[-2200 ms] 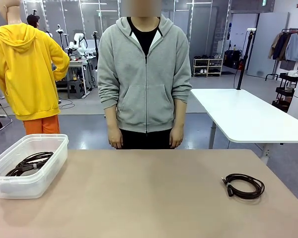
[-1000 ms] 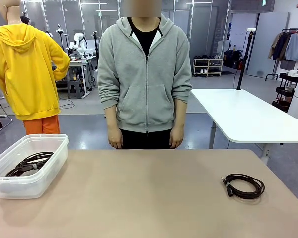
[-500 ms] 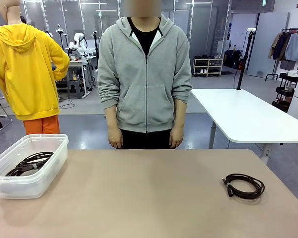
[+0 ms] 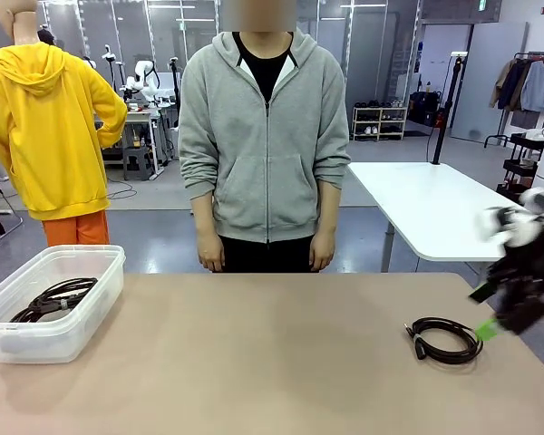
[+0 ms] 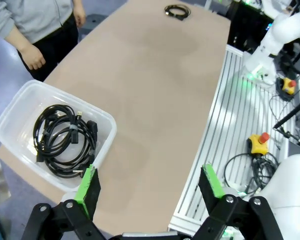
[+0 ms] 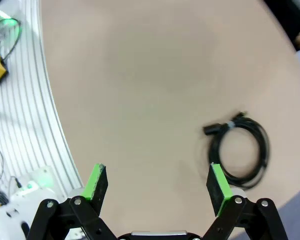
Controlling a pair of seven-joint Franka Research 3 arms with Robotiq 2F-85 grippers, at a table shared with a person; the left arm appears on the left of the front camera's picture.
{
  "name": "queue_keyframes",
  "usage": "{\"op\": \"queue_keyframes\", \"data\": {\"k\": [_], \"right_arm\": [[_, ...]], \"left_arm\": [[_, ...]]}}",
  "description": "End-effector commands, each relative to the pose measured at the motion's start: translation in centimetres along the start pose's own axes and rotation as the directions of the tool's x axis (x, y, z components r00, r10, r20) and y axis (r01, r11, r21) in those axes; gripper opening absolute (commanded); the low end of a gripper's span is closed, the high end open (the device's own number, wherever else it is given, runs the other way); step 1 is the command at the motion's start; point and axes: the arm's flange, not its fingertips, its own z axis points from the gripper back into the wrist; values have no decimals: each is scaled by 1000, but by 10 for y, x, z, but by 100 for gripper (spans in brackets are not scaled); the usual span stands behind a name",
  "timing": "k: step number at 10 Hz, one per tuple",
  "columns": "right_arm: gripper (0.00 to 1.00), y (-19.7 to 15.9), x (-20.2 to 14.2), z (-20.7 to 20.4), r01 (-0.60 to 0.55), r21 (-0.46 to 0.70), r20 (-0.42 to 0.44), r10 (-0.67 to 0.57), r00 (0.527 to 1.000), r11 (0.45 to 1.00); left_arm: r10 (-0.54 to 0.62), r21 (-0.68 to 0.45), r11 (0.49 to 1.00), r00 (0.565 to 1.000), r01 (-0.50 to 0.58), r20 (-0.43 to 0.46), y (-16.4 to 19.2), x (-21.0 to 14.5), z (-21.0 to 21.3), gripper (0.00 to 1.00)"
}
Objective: Organize and store the cables.
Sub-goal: Place the USB Extension Cable into the Organizing box.
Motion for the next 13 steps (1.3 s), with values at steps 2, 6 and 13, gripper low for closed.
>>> {"op": "queue_keyframes", "data": {"k": [2, 6, 13], "right_arm": [[100, -23, 5, -45, 195, 81, -76, -189, 979, 977], [100, -14, 3, -61, 168, 73, -101, -160, 982, 983], [100, -116, 25, -119, 720, -166, -93, -737, 669, 674]], "left_arm": [[-10, -8, 1000, 1000, 11, 17, -3, 0, 1, 100], [-10, -8, 1000, 1000, 11, 17, -3, 0, 1, 100], [-10, -8, 1000, 1000, 11, 17, -3, 0, 1, 100]]}}
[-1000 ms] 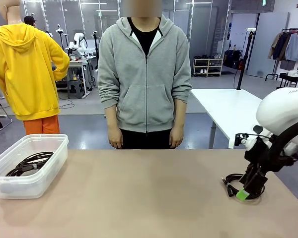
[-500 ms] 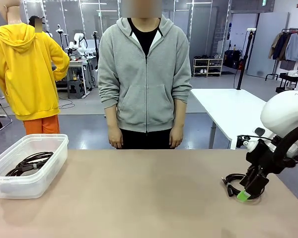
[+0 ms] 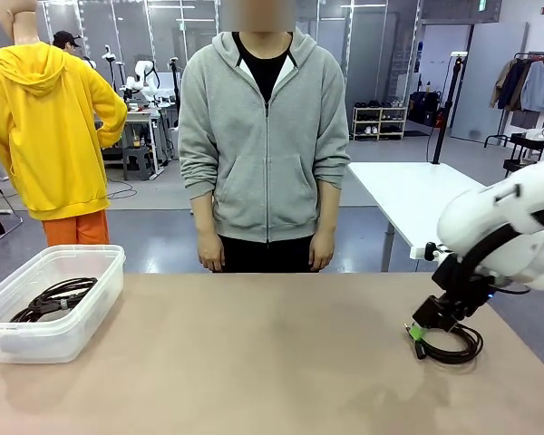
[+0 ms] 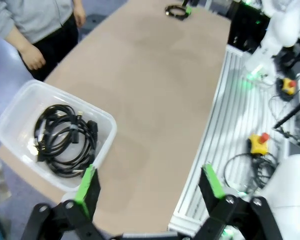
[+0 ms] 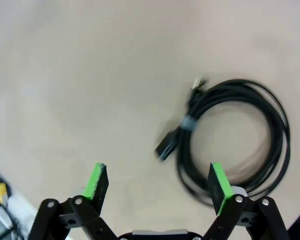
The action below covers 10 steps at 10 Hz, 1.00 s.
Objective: Organize and store the cables.
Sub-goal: Place the USB Extension Cable into the Organizing box.
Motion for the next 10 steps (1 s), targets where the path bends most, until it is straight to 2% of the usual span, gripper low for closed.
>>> {"op": "queue_keyframes", "data": {"k": [1, 3, 7, 8, 9, 10], "right_arm": [[100, 5, 32, -14, 111, -21, -64, -112, 992, 994], [100, 2, 46, -28, 146, -102, -78, -154, 985, 984], [100, 19, 41, -50, 141, -145, -156, -164, 974, 979], [77, 21, 38, -56, 151, -165, -174, -180, 968, 975], [40, 22, 40, -64, 152, -167, -161, -179, 971, 974], [17, 23, 40, -68, 152, -164, -142, -176, 974, 975]], "left_arm": [[-11, -9, 1000, 1000, 12, 16, -3, 1, 0, 100], [-11, -9, 1000, 1000, 12, 16, -3, 1, 0, 100], [-11, -9, 1000, 1000, 12, 16, -3, 1, 0, 100], [-11, -9, 1000, 1000, 12, 16, -3, 1, 0, 100], [-11, -9, 1000, 1000, 12, 16, -3, 1, 0, 100], [-11, -9, 1000, 1000, 12, 16, -3, 1, 0, 100]]}}
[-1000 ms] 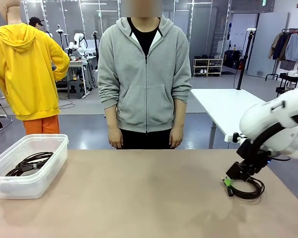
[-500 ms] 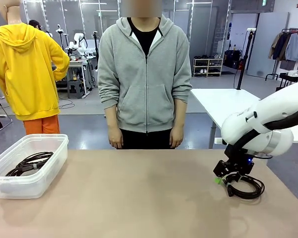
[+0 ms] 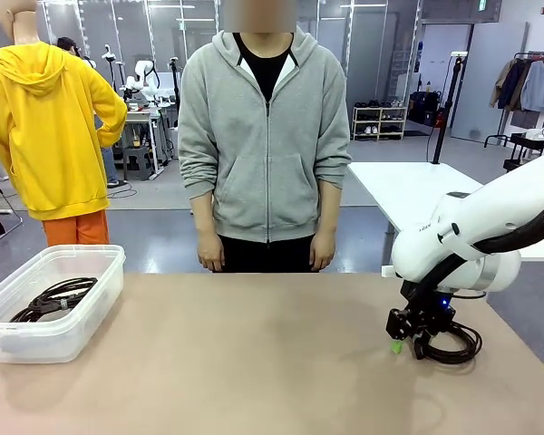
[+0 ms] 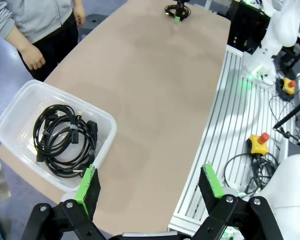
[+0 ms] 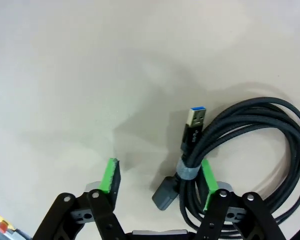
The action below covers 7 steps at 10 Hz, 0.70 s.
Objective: Organize and store the cables.
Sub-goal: Place the USB Extension Cable into the Organizing box.
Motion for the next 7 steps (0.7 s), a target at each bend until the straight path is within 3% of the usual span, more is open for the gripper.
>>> {"op": "queue_keyframes", "data": {"k": [1, 3, 4, 5, 7], "right_arm": [[0, 7, 3, -8, 28, -32, 16, -28, 999, 999], [0, 7, 3, -8, 42, -48, 12, -41, 999, 998], [5, 7, 5, -8, 44, -49, 11, -43, 999, 998], [0, 8, 6, -8, 42, -57, 16, -41, 999, 997], [0, 16, 9, -3, 29, -85, 21, -27, 999, 996]], "left_arm": [[-11, -9, 1000, 1000, 12, 16, -3, 1, 0, 100], [-11, -9, 1000, 1000, 12, 16, -3, 1, 0, 100], [-11, -9, 1000, 1000, 12, 16, -3, 1, 0, 100], [-11, -9, 1000, 1000, 12, 16, -3, 1, 0, 100], [-11, -9, 1000, 1000, 12, 16, -3, 1, 0, 100]]}}
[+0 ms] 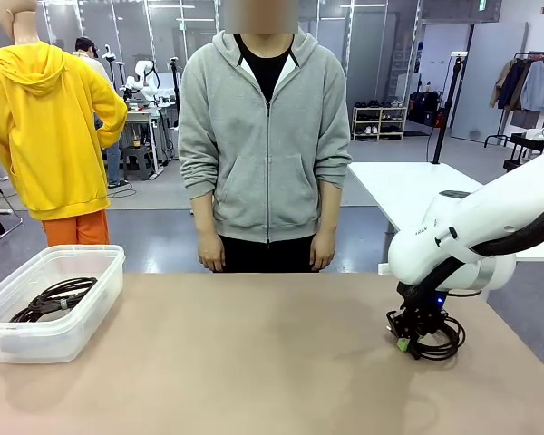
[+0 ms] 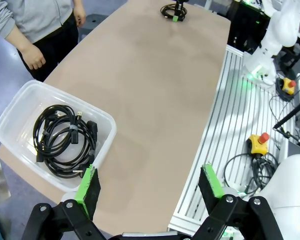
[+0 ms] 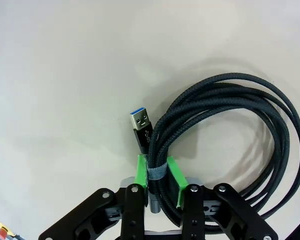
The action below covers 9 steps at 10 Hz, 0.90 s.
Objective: Organize and store the cables.
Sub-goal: Place the USB Extension Cable into the Organizing box.
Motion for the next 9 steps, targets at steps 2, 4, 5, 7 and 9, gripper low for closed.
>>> {"op": "queue_keyframes", "data": {"k": [2, 4, 5, 7, 9], "right_arm": [[0, 38, 11, 15, -60, -98, 47, 65, 997, 993], [0, 91, 13, 43, -282, -65, 77, 287, 955, 957], [0, 127, 18, 50, -414, -64, 56, 417, 907, 908], [0, 167, 18, 54, -570, -37, 47, 571, 819, 821], [0, 209, 14, 46, -707, 9, 54, 705, 707, 707]], "left_arm": [[-11, -9, 1000, 1000, 12, 16, -3, 1, 0, 100], [-11, -9, 1000, 1000, 12, 16, -3, 1, 0, 100], [-11, -9, 1000, 1000, 12, 16, -3, 1, 0, 100], [-11, -9, 1000, 1000, 12, 16, -3, 1, 0, 100], [-11, -9, 1000, 1000, 12, 16, -3, 1, 0, 100]]}}
